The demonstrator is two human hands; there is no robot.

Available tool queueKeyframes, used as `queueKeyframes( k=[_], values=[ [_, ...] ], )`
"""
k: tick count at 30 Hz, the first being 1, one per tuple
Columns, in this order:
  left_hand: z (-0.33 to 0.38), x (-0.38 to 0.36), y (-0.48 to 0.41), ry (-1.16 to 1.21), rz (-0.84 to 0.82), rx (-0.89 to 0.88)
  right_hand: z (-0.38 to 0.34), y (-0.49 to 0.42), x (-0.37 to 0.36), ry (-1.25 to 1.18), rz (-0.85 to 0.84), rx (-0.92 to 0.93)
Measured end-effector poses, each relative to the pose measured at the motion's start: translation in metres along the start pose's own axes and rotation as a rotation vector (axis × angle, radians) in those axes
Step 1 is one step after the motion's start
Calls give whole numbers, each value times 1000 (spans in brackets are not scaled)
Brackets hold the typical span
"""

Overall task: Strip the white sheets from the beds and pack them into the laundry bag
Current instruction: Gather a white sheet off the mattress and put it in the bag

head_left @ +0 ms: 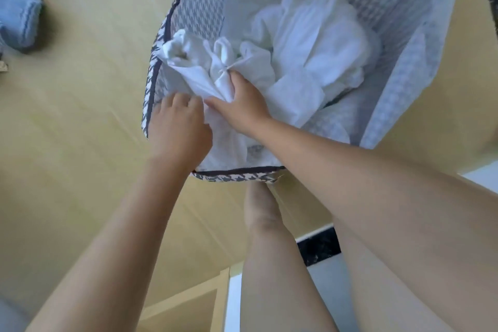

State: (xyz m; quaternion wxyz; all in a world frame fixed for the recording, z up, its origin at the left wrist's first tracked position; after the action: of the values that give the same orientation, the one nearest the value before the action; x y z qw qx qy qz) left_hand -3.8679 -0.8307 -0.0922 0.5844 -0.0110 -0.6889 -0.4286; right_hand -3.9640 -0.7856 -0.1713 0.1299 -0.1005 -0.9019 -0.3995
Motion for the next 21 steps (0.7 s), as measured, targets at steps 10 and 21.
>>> queueKeyframes(
  k=[10,21],
  values=[
    [-66,-7,20,335,-184,553,3,3,-25,216,-110,69],
    [-48,35,47,611,171,421,-9,27,-47,802,-639,108]
  ],
)
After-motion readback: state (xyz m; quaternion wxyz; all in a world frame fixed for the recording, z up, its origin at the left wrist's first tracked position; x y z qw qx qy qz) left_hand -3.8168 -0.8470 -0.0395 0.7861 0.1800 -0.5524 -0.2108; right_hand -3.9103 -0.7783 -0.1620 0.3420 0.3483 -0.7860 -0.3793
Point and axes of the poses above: each hand's wrist, its own y-axis away from the middle knuckle, its own x-axis out of the back of the hand, z = x × y, the point moved 5 cm from there along -y, towards the middle knuckle
